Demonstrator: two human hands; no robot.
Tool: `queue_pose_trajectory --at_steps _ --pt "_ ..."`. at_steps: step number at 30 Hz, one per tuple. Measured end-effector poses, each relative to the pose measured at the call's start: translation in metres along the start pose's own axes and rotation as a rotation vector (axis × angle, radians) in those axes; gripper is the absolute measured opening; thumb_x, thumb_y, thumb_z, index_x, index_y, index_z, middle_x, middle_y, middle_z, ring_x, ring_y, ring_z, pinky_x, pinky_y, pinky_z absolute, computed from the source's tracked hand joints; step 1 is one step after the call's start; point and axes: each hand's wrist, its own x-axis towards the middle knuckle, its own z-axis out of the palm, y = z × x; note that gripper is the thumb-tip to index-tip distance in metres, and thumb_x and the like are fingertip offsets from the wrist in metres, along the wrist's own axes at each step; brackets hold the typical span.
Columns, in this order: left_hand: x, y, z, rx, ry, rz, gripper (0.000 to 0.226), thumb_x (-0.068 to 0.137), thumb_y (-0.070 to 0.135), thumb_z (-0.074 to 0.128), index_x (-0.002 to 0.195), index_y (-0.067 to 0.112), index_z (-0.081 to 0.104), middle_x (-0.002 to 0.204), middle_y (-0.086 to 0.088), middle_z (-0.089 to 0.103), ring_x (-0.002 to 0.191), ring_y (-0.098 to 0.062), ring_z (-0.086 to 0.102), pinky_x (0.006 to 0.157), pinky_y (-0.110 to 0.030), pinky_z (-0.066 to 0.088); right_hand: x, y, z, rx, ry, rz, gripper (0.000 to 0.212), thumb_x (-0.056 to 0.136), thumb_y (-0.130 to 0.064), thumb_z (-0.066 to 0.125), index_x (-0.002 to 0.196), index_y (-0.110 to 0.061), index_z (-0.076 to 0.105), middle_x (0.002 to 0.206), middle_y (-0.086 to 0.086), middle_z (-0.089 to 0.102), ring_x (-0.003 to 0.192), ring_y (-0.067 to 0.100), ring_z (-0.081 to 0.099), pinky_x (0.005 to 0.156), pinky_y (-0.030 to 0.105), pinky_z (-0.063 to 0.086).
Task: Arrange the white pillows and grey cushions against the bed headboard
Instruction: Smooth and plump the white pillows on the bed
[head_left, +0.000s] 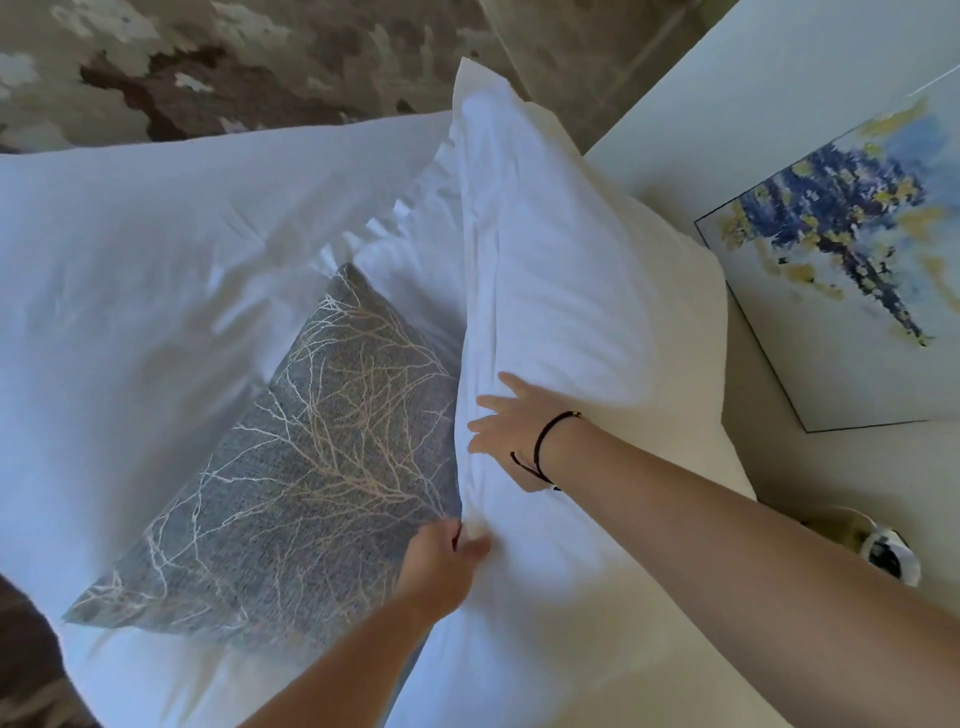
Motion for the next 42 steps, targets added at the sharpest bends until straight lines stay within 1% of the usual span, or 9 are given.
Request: queue_pose_trajectory --at_steps 10,12,16,20,25,27,32,39,42 --pt "-0.059 0.028 0.021 0.169 0.033 0.189 0.025 0.092 0.023 0.055 0.068 0.020 0.048 0.063 0.006 0.050 0.058 -0.012 0.047 0.052 -0.027 0.033 -0.026 -0.003 0.041 -0.197 0.193 -0.064 0.044 0.088 -0.048 0.056 0.130 -0.037 0.052 0.142 -0.007 0.045 0.142 0.026 0.023 0.116 0.060 -0.002" --pt "-0.072 0.033 0.032 0.230 0.021 0.252 0.030 0.091 0.025 0.054 0.066 0.020 0.040 0.069 0.003 0.050 0.066 -0.020 0.051 0.057 -0.029 0.032 -0.044 -0.005 0.053 -0.156 0.211 -0.071 0.036 0.089 -0.044 0.057 0.124 -0.033 0.055 0.130 -0.008 0.057 0.139 0.023 0.031 0.117 0.058 -0.002" --pt "-0.099 0.046 0.048 0.348 0.011 0.319 0.026 0.093 0.028 0.053 0.071 0.017 0.044 0.075 -0.004 0.058 0.070 -0.024 0.055 0.058 -0.031 0.037 -0.096 -0.016 0.073 -0.013 0.238 0.015 0.022 0.088 -0.011 0.045 0.090 -0.025 0.061 0.078 -0.007 0.065 0.087 0.018 0.063 0.120 0.048 -0.003" --pt "-0.134 0.061 0.070 0.374 0.023 0.363 0.033 0.093 0.031 0.056 0.067 0.015 0.043 0.064 0.001 0.050 0.060 -0.019 0.046 0.055 -0.032 0.036 -0.156 -0.025 0.109 0.273 0.349 0.181 0.028 0.082 -0.005 0.038 0.082 -0.023 0.059 0.066 -0.011 0.054 0.106 0.017 0.058 0.120 0.030 -0.004" --pt "-0.189 0.093 0.111 0.477 0.031 0.484 0.032 0.093 0.032 0.058 0.070 0.011 0.049 0.064 0.000 0.053 0.059 -0.017 0.048 0.055 -0.029 0.039 -0.249 -0.056 0.181 0.687 0.487 0.420 0.020 0.092 -0.025 0.045 0.077 -0.025 0.057 0.086 -0.016 0.056 0.145 0.019 0.021 0.115 0.029 0.022" --pt "-0.216 0.107 0.132 0.533 0.008 0.562 0.032 0.093 0.032 0.058 0.070 0.012 0.051 0.065 0.001 0.055 0.060 -0.015 0.050 0.055 -0.028 0.040 -0.292 -0.074 0.210 0.762 0.546 0.493 0.020 0.095 -0.027 0.042 0.086 -0.024 0.060 0.100 -0.010 0.063 0.145 0.022 0.021 0.118 0.027 0.013" --pt "-0.286 0.141 0.184 0.668 -0.018 0.768 0.032 0.091 0.028 0.061 0.065 0.013 0.049 0.062 0.000 0.054 0.062 -0.018 0.049 0.059 -0.032 0.037 -0.390 -0.132 0.287 0.886 0.738 0.667 0.023 0.095 -0.029 0.049 0.093 -0.016 0.068 0.087 -0.009 0.064 0.100 0.021 0.058 0.116 0.033 0.014" --pt "-0.373 0.185 0.237 1.094 -0.117 1.019 0.026 0.091 0.032 0.059 0.067 0.024 0.057 0.067 0.008 0.058 0.069 -0.009 0.054 0.059 -0.026 0.036 -0.457 -0.241 0.382 1.133 0.985 0.846 0.021 0.093 -0.044 0.057 0.078 -0.030 0.053 0.073 -0.016 0.055 0.083 0.007 0.055 0.116 0.026 0.006" --pt "-0.383 0.179 0.257 1.350 -0.111 1.021 0.035 0.092 0.037 0.059 0.060 0.028 0.046 0.064 0.010 0.052 0.068 -0.011 0.053 0.058 -0.029 0.036 -0.456 -0.297 0.408 1.293 1.067 0.817 0.026 0.093 -0.046 0.056 0.076 -0.027 0.051 0.069 -0.011 0.053 0.076 0.013 0.053 0.102 0.028 0.032"
